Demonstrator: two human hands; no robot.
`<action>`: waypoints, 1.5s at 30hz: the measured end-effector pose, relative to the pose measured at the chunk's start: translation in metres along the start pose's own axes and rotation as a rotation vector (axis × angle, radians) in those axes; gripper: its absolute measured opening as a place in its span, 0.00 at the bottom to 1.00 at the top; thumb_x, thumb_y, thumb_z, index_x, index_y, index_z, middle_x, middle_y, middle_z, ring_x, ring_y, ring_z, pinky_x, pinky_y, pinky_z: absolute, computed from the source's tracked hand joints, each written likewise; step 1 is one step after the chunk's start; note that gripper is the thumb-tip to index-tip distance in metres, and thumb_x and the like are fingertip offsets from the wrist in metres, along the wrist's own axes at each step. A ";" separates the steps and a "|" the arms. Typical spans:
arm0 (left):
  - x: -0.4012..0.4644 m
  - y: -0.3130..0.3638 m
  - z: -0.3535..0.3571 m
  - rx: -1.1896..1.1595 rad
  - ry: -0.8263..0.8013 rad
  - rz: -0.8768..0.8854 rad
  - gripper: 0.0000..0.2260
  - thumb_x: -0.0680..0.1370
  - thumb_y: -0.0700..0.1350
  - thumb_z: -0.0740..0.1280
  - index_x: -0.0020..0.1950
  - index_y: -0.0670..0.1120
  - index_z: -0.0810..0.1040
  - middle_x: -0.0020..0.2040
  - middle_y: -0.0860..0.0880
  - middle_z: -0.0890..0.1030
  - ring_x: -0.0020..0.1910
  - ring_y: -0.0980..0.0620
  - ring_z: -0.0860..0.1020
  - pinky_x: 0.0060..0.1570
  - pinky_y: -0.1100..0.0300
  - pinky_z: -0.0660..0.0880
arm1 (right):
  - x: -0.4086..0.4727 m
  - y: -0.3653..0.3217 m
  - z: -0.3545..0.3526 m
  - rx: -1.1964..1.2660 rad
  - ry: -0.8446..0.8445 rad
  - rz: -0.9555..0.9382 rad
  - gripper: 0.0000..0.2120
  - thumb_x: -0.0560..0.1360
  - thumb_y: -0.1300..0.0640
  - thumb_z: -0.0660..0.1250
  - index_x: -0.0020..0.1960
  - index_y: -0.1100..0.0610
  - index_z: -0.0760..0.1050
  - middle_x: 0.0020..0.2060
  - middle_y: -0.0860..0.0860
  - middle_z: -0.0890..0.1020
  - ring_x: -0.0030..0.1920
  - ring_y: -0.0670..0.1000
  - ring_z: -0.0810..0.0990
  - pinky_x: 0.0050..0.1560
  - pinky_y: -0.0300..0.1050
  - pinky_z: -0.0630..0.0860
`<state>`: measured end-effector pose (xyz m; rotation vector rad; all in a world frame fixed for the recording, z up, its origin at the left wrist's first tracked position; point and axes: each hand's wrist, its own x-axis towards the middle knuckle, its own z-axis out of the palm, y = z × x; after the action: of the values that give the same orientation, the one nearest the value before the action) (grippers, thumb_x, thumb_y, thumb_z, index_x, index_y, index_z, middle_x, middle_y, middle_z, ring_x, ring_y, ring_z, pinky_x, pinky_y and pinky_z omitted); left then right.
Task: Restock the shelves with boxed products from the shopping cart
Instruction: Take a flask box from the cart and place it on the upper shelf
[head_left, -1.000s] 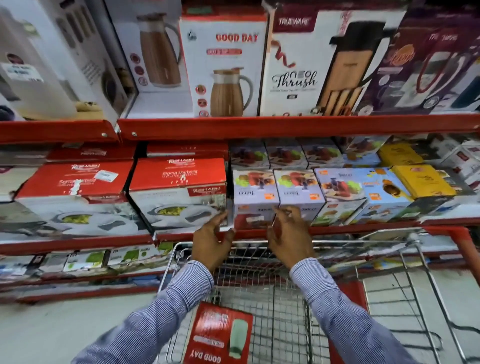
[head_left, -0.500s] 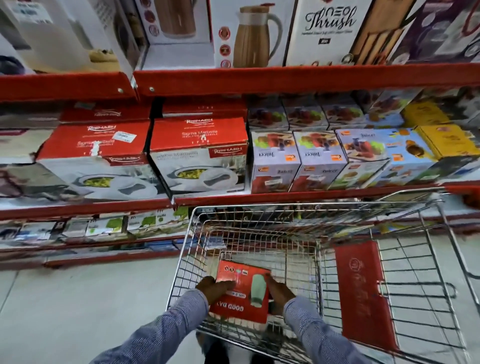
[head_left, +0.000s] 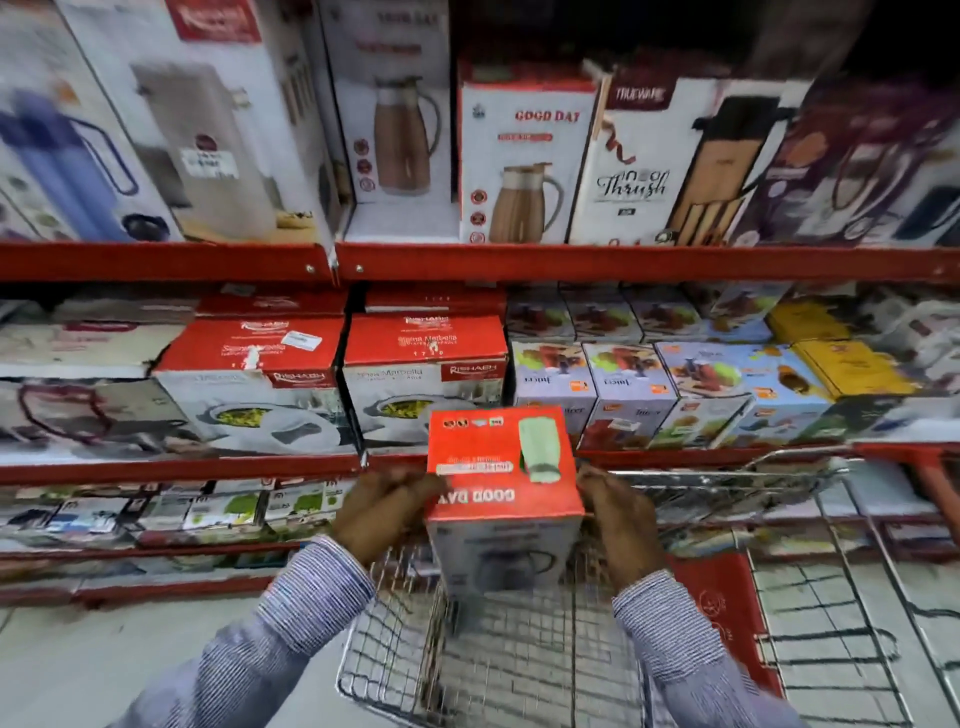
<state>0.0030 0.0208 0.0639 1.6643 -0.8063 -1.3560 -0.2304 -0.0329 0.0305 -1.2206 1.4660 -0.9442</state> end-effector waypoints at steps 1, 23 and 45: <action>-0.007 0.015 -0.002 -0.019 0.017 0.063 0.04 0.75 0.41 0.70 0.46 0.41 0.83 0.37 0.46 0.88 0.33 0.49 0.85 0.32 0.58 0.80 | 0.000 -0.019 -0.003 0.030 0.010 -0.078 0.13 0.75 0.50 0.63 0.49 0.53 0.85 0.46 0.51 0.87 0.52 0.53 0.83 0.47 0.33 0.77; -0.071 0.226 -0.104 0.032 0.401 1.004 0.17 0.73 0.56 0.68 0.56 0.48 0.84 0.49 0.50 0.88 0.49 0.48 0.86 0.49 0.51 0.81 | -0.006 -0.298 0.042 0.367 -0.218 -0.709 0.17 0.75 0.52 0.68 0.63 0.54 0.79 0.56 0.51 0.85 0.57 0.49 0.83 0.58 0.52 0.80; 0.034 0.259 -0.125 0.203 0.275 0.909 0.22 0.76 0.59 0.62 0.67 0.53 0.76 0.54 0.52 0.85 0.52 0.55 0.84 0.53 0.50 0.83 | 0.099 -0.302 0.100 0.263 -0.180 -0.625 0.17 0.75 0.45 0.66 0.63 0.40 0.75 0.60 0.48 0.83 0.60 0.48 0.82 0.63 0.55 0.77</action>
<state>0.1373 -0.1015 0.2893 1.3021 -1.3353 -0.4173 -0.0670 -0.1874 0.2765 -1.5473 0.7881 -1.3472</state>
